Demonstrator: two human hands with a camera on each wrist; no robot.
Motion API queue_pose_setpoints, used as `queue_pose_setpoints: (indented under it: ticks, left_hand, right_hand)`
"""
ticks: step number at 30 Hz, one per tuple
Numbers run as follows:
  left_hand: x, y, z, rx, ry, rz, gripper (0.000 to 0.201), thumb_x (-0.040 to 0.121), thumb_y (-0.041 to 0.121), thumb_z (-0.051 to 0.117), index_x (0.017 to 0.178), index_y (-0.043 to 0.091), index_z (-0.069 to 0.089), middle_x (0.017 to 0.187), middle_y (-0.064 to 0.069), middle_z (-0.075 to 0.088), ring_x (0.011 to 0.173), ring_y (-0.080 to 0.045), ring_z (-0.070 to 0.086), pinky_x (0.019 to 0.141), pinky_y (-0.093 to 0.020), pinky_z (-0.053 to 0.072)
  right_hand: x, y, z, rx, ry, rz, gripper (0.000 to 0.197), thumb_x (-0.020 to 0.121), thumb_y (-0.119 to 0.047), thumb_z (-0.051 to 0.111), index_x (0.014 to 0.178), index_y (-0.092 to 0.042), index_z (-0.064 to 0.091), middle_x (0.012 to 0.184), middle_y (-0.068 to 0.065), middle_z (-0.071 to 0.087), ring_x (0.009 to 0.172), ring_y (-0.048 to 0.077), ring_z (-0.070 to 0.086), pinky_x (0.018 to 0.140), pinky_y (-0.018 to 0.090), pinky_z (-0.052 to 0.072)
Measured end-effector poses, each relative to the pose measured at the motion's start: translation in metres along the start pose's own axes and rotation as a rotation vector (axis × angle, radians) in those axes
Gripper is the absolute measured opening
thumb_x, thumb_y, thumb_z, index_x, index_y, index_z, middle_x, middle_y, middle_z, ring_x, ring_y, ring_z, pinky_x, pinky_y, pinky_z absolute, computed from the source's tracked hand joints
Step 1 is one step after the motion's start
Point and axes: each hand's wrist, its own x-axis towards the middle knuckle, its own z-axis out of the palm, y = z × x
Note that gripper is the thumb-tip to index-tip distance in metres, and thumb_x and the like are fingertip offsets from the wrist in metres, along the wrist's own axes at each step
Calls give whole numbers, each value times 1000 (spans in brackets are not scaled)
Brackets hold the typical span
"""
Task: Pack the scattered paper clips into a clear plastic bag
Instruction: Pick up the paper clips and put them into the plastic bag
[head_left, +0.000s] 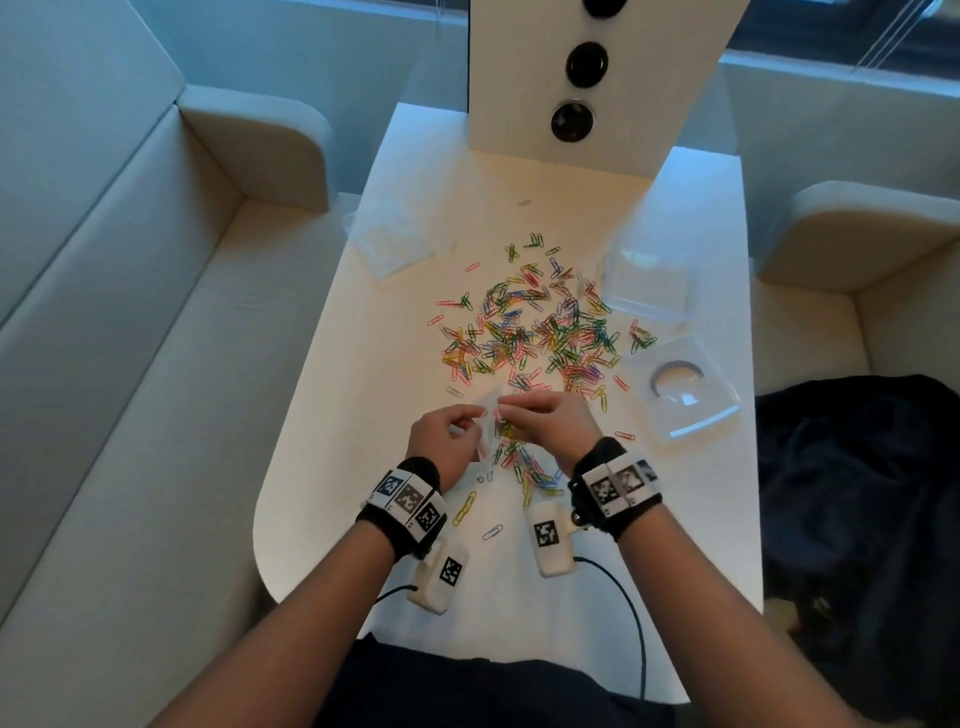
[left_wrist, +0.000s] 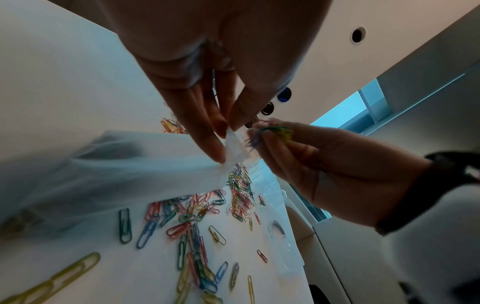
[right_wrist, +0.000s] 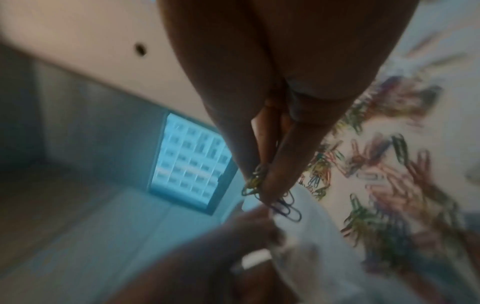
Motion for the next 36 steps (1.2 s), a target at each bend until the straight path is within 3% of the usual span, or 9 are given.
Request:
queue_pose_setpoints:
  ticks: [4, 10, 13, 17, 22, 24, 28, 32, 36]
  left_hand:
    - [2, 3, 5, -34, -8, 13, 25, 91, 3, 58, 103, 20, 71, 81, -4, 69, 66, -19, 74, 74, -37, 63]
    - [13, 2, 4, -14, -27, -2, 25, 91, 4, 58, 107, 16, 72, 78, -1, 69, 66, -19, 74, 74, -31, 62]
    - [19, -1, 1, -15, -26, -9, 27, 91, 4, 59, 111, 16, 72, 84, -1, 71, 68, -17, 74, 75, -29, 61]
    - [24, -1, -6, -32, -18, -21, 26, 91, 7, 61, 115, 15, 71, 91, 0, 72, 68, -14, 74, 73, -26, 61]
    - [30, 2, -20, -36, 12, -23, 27, 93, 12, 62, 112, 27, 71, 95, 6, 70, 74, -9, 70, 60, -8, 50]
    - [32, 1, -25, -32, 18, -14, 27, 93, 13, 62, 113, 28, 71, 96, 7, 70, 78, -11, 71, 65, -11, 52]
    - [36, -4, -30, -35, 34, -18, 28, 92, 13, 62, 115, 27, 71, 95, 9, 70, 82, -15, 71, 78, -27, 57]
    - [36, -6, -29, -41, 46, -16, 29, 92, 13, 62, 116, 26, 71, 95, 5, 71, 79, -17, 71, 81, -31, 59]
    - [36, -5, -28, -46, 50, -9, 29, 92, 13, 62, 116, 26, 71, 95, 2, 72, 80, -19, 71, 81, -33, 60]
  right_hand:
    - [9, 3, 14, -661, 52, -58, 24, 90, -4, 59, 107, -10, 75, 103, 5, 74, 90, 16, 69, 76, 21, 54]
    - [19, 5, 20, -821, 54, -124, 23, 81, -1, 65, 100, -8, 77, 94, 8, 75, 83, 19, 70, 79, 33, 60]
    - [21, 5, 19, -995, -33, -212, 21, 85, -15, 67, 104, -15, 76, 96, 2, 75, 83, 13, 67, 84, 23, 55]
    - [27, -10, 0, -1006, -247, -282, 22, 92, -23, 63, 112, -19, 72, 91, -5, 68, 70, 2, 56, 65, 8, 42]
    - [89, -23, -75, -695, 194, -214, 20, 91, -15, 63, 109, -18, 72, 102, 1, 69, 80, 9, 63, 70, 14, 53]
    - [119, -23, -108, -852, 385, -108, 30, 91, -21, 64, 120, -17, 65, 121, 9, 60, 100, 21, 62, 90, 28, 53]
    - [163, -4, -144, -1085, 381, 96, 68, 89, -39, 64, 145, -13, 36, 146, 17, 35, 127, 34, 47, 105, 46, 43]
    - [179, 15, -144, -1266, 363, 121, 74, 85, -62, 54, 135, -9, 40, 136, 23, 42, 123, 40, 46, 101, 53, 43]
    - [174, 23, -123, -1383, 375, 118, 72, 89, -61, 47, 136, -6, 39, 138, 23, 40, 124, 39, 45, 101, 50, 43]
